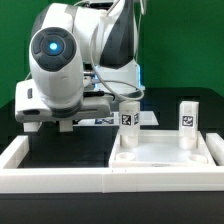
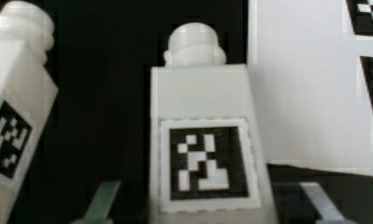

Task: Assemble square table

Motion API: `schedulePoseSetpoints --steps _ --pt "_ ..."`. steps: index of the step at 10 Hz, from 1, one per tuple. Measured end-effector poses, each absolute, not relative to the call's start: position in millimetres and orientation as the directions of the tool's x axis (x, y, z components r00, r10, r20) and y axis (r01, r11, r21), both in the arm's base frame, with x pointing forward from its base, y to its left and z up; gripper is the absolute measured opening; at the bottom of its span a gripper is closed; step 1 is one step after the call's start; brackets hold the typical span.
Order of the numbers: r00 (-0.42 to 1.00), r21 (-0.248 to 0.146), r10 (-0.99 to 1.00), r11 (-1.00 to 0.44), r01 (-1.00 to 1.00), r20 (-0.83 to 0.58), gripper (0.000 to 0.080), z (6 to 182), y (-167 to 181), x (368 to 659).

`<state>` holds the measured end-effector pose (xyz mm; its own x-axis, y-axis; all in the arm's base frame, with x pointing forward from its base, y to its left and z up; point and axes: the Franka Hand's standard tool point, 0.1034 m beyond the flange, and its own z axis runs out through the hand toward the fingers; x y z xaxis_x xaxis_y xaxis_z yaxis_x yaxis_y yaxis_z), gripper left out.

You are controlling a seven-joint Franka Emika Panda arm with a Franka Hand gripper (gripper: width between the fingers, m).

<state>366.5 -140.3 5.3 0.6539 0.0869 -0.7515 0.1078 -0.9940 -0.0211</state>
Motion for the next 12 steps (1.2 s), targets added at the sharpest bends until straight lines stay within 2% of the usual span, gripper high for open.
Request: schedulePoseSetpoints --steps 5,6,7,9,10,12 --pt "0.643 -0.036 0.099 -0.993 0.111 -0.759 0.0291 8.7 -136 368" --pt "0.619 -0.081 0.121 -0.992 0.092 -0.776 0.0291 28.0 -117 379" --pt "0.625 -0.086 0.126 -0.992 0.094 -0.77 0.0291 37.9 -111 388" --pt "0.642 -0.111 0.126 -0.992 0.063 -0.756 0.0292 69.0 -98 405" --pt "0.672 -0.107 0.126 -0.992 0.069 -0.73 0.0292 74.7 -99 410" --pt "0.695 -0.105 0.127 -0.992 0.075 -0.708 0.0292 71.3 -99 413"
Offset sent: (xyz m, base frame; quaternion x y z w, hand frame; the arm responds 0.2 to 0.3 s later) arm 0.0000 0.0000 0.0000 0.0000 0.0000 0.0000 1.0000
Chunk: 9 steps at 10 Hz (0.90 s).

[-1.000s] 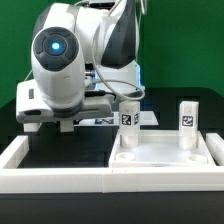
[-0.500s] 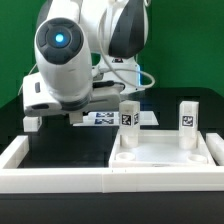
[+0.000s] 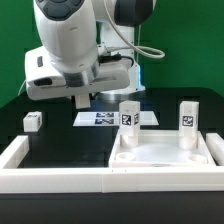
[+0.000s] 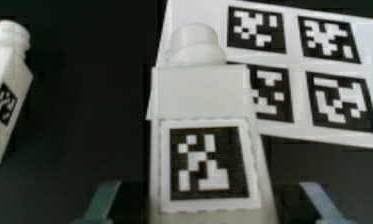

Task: Assemble square table

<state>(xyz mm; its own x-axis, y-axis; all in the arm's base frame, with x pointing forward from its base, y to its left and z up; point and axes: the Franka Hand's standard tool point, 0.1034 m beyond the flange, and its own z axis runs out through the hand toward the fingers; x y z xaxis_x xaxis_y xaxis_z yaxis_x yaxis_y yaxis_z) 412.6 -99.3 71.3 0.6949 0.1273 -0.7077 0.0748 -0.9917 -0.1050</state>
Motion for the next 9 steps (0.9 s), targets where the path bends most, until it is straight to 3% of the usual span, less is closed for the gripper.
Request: schedulePoseSetpoints --steps 3,5,8,9 --pt "0.832 -0.112 0.13 -0.99 0.082 -0.54 0.0292 67.7 -96 434" --pt "0.889 -0.107 0.115 -0.991 0.075 -0.442 0.0292 81.2 -94 457" --pt "0.963 -0.074 0.122 -0.991 0.107 -0.239 0.0292 119.6 -97 500" --pt "0.981 -0.057 0.121 -0.992 0.114 -0.151 0.0292 116.7 -100 507"
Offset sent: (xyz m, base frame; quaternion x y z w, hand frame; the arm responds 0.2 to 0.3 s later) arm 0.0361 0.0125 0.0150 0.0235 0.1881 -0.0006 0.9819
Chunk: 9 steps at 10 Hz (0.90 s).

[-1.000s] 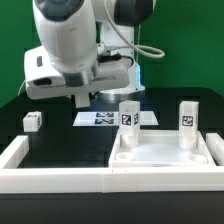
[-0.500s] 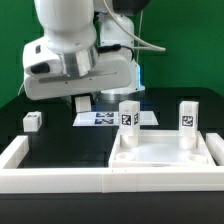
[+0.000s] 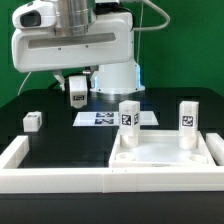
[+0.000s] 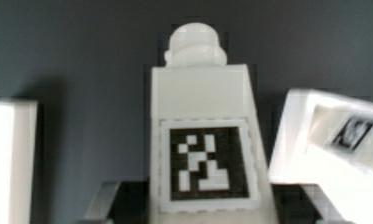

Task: Assemble square table

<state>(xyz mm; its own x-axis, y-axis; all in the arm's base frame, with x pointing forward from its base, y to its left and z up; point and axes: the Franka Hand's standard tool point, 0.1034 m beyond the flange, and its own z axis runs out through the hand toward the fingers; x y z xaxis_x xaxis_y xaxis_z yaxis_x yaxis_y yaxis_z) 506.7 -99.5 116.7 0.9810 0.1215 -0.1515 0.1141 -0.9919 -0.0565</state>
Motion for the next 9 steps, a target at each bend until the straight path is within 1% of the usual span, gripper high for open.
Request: schedulePoseSetpoints --steps 1,3,4,5,6,7,9 --pt "0.985 -0.05 0.123 -0.992 0.118 -0.123 0.0292 113.7 -100 502" --pt "0.992 -0.017 0.127 -0.992 0.128 0.02 0.0294 113.6 -106 507" --pt "0.991 -0.007 0.125 -0.992 0.125 0.046 0.0294 111.4 -107 506" --pt "0.989 0.001 0.103 -0.995 0.103 0.102 0.0294 111.4 -105 511" --pt "0.987 -0.006 0.084 -0.996 0.086 0.14 0.0294 115.1 -101 519" --pt "0.976 0.002 0.071 -0.997 0.072 0.204 0.0294 120.5 -99 529" --pt "0.949 0.033 0.052 -0.998 0.044 0.312 0.0294 125.3 -94 546"
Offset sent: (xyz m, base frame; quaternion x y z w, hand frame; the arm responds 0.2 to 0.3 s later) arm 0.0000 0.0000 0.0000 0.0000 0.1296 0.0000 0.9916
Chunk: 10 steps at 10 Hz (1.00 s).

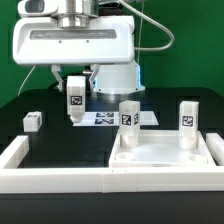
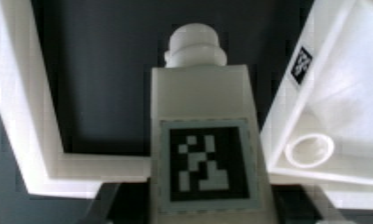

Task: Assemble square table

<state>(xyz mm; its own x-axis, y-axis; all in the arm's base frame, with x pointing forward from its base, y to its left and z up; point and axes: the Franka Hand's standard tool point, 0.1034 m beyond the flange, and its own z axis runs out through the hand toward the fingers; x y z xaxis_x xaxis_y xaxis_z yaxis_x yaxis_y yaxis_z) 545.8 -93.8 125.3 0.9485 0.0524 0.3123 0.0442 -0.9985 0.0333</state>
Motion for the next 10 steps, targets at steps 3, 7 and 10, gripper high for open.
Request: schedulePoseSetpoints --steps 3,7,10 --pt "0.856 0.16 0.095 -0.987 0.014 0.509 0.0294 125.9 -92 570" --pt "0.86 0.155 0.088 -0.988 0.01 0.502 0.0294 122.6 -96 567" --pt "0.863 0.1 0.044 -0.995 -0.007 0.503 0.0294 121.6 -76 572"
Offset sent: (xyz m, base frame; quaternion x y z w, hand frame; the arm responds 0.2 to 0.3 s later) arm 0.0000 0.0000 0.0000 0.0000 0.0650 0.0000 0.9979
